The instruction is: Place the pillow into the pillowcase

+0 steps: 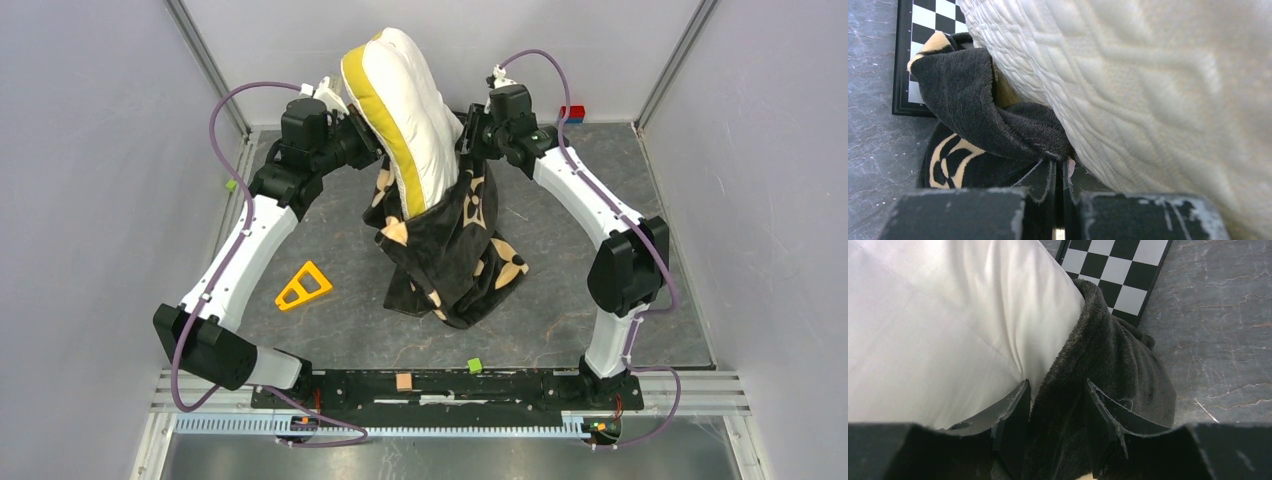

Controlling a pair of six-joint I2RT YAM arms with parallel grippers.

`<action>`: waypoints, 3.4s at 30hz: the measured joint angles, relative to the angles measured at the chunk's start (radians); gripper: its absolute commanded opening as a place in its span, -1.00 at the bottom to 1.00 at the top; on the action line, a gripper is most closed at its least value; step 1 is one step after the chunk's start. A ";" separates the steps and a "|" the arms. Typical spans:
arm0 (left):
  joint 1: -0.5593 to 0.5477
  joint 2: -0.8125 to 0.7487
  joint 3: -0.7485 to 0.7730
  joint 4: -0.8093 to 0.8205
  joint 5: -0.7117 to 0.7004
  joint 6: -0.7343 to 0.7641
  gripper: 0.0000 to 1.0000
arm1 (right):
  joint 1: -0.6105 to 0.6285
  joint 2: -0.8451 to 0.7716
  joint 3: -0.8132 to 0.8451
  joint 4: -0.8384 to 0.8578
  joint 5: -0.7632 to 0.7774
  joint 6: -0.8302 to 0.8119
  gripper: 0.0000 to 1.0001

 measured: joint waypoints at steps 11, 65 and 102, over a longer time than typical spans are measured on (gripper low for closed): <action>-0.024 0.023 0.153 -0.069 -0.010 0.016 -0.95 | 0.003 0.000 0.109 -0.066 0.058 -0.056 -1.00; -0.365 0.347 0.812 -0.404 -0.048 0.065 -0.95 | -0.298 -0.365 0.346 -0.138 -0.058 -0.134 -1.00; -0.039 0.165 -0.132 -0.193 -0.024 0.066 -0.95 | 0.426 -0.663 -0.864 0.070 0.246 -0.108 -0.21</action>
